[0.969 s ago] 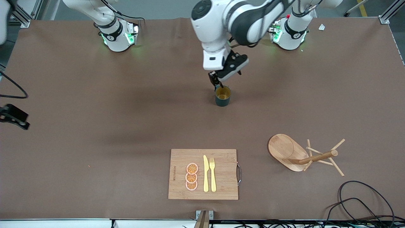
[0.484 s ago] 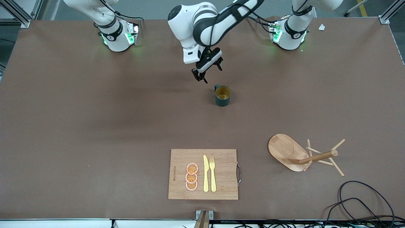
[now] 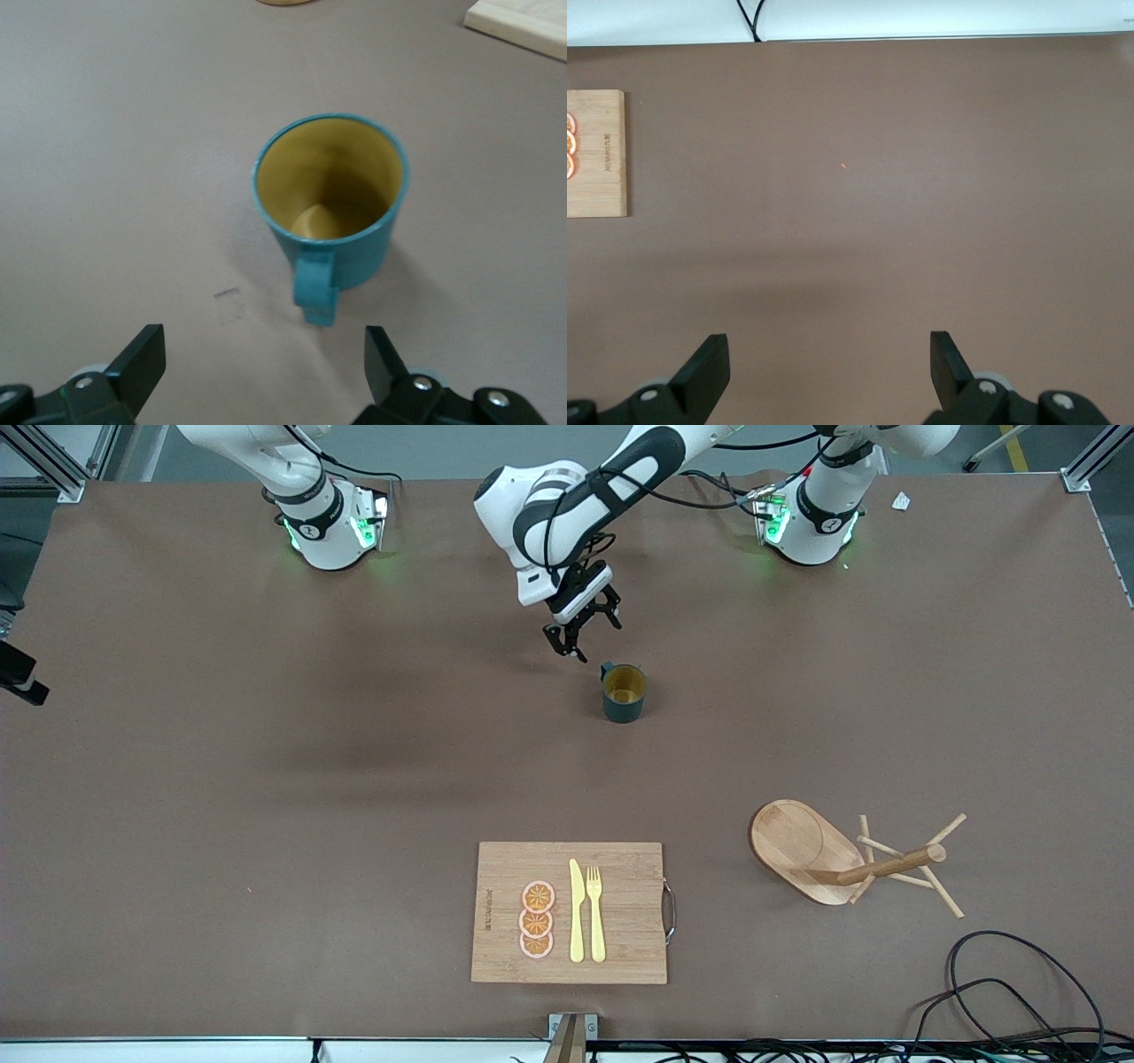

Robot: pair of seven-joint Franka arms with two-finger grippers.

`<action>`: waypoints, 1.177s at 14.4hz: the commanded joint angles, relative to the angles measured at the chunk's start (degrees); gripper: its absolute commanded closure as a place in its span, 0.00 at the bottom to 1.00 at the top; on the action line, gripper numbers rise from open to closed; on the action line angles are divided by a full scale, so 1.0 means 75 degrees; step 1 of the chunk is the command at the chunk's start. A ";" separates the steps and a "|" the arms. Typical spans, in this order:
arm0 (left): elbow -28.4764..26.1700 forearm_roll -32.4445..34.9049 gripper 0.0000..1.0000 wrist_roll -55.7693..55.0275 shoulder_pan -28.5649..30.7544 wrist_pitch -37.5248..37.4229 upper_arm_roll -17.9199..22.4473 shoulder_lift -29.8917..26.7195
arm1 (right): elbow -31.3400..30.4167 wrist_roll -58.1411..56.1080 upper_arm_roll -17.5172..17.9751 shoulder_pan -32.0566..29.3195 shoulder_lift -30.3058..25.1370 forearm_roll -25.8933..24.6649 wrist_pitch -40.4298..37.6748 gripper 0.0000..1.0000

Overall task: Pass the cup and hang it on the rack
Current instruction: 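Lower the left gripper onto the teal mug handle, then grasp the mug handle with the left gripper and lift it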

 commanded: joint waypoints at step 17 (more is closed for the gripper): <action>-0.0040 0.1393 0.77 -0.0361 0.0044 -0.0075 0.0068 0.0427 | -0.0427 0.0714 0.2392 -0.2166 -0.0374 0.0008 0.0102 0.00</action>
